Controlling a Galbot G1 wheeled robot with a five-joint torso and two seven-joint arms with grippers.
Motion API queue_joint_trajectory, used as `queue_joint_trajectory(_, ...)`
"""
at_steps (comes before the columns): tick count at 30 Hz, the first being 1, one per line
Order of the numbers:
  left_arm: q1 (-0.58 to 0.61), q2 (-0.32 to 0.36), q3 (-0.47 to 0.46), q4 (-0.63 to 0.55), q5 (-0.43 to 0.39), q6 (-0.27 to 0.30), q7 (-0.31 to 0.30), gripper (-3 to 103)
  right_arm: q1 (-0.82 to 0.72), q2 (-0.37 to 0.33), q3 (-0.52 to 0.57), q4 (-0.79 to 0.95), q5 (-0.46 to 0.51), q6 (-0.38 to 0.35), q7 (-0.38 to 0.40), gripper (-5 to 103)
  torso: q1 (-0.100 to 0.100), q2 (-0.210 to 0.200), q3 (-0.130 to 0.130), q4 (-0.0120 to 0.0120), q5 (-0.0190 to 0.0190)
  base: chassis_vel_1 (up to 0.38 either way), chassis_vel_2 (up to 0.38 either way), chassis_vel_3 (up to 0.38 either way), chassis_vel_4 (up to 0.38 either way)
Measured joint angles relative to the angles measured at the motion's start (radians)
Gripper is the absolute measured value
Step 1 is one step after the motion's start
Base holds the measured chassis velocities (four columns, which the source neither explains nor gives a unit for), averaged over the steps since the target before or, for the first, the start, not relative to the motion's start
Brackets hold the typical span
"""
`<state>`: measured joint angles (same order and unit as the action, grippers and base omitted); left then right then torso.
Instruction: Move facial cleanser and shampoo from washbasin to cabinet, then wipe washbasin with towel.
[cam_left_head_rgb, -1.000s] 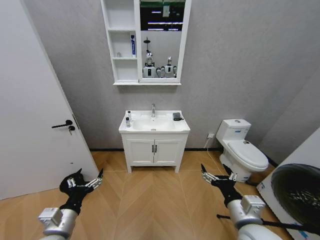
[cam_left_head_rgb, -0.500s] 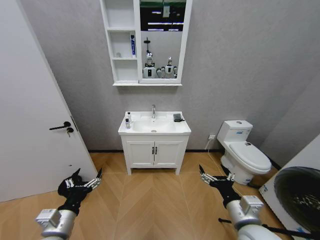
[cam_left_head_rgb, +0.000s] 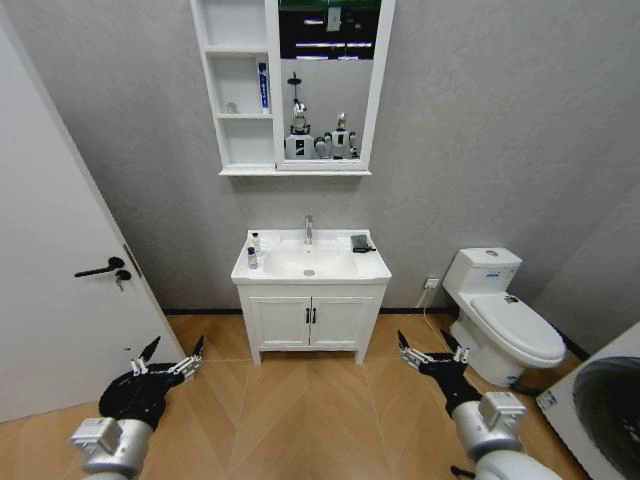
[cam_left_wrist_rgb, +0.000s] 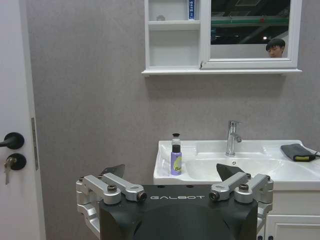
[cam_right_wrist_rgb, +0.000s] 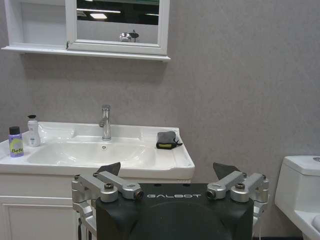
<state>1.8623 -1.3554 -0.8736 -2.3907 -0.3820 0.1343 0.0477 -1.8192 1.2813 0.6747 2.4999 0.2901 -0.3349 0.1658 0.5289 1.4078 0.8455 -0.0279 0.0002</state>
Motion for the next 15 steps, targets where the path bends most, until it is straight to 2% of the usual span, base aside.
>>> queue_joint_trajectory(6,-0.003,-0.001,0.001,0.003,0.001,-0.001,0.000,100,0.000,0.003,0.000,0.000,-0.001,0.001,0.000,100,0.000,0.000,0.000,0.0006,0.0001,-0.195,0.193,0.207,-0.202)
queue_joint_trajectory(9,-0.004,0.000,-0.001,0.004,0.000,-0.001,0.001,100,0.000,0.003,0.000,0.000,-0.002,0.001,-0.001,100,0.000,0.000,0.000,-0.0003,-0.0004,-0.219,0.201,0.208,-0.218)
queue_joint_trajectory(15,-0.004,-0.001,-0.002,0.003,0.000,-0.002,0.000,100,0.001,0.003,-0.001,0.000,-0.008,0.001,-0.002,100,0.000,0.000,0.000,0.0007,-0.0001,-0.197,0.204,0.212,-0.211)
